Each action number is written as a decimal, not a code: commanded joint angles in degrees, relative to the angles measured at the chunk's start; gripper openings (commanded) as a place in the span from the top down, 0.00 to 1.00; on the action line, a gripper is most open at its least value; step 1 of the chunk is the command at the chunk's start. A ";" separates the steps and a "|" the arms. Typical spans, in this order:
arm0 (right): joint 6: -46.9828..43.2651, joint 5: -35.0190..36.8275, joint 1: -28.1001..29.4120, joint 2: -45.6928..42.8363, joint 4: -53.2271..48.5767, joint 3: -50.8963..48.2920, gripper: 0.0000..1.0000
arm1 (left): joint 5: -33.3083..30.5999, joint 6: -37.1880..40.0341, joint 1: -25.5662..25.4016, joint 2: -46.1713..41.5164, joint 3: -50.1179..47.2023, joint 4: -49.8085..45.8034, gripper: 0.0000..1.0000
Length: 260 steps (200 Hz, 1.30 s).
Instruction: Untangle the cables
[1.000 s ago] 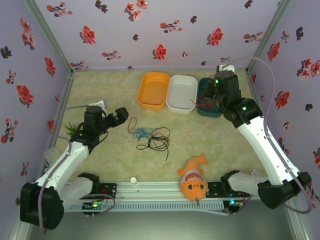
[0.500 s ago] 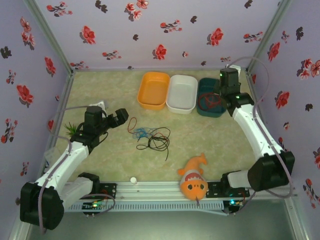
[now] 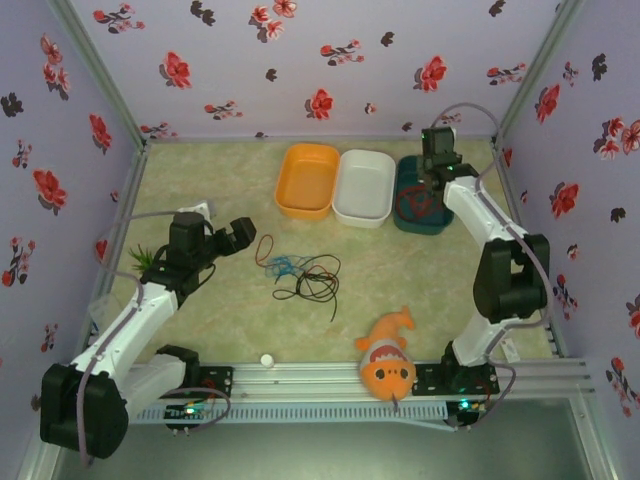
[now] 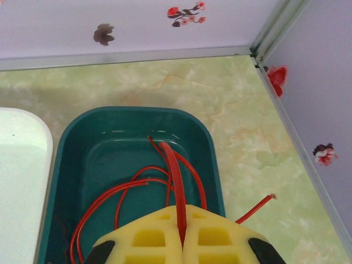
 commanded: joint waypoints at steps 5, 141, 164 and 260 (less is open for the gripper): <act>-3.52 -3.37 -0.50 4.57 -1.82 4.02 1.00 | -1.37 1.46 0.34 0.75 1.32 -0.59 0.00; -5.22 -12.30 -2.20 19.32 -8.45 11.62 0.94 | -1.15 0.72 0.31 -0.27 0.94 -0.74 0.00; -5.30 -10.59 -2.81 19.25 -9.38 12.09 0.92 | -1.13 0.67 0.27 -0.60 0.95 -0.94 0.00; -2.94 -6.92 -4.12 18.42 -13.59 16.77 0.71 | -0.99 -0.13 0.31 -1.02 1.01 -1.29 0.00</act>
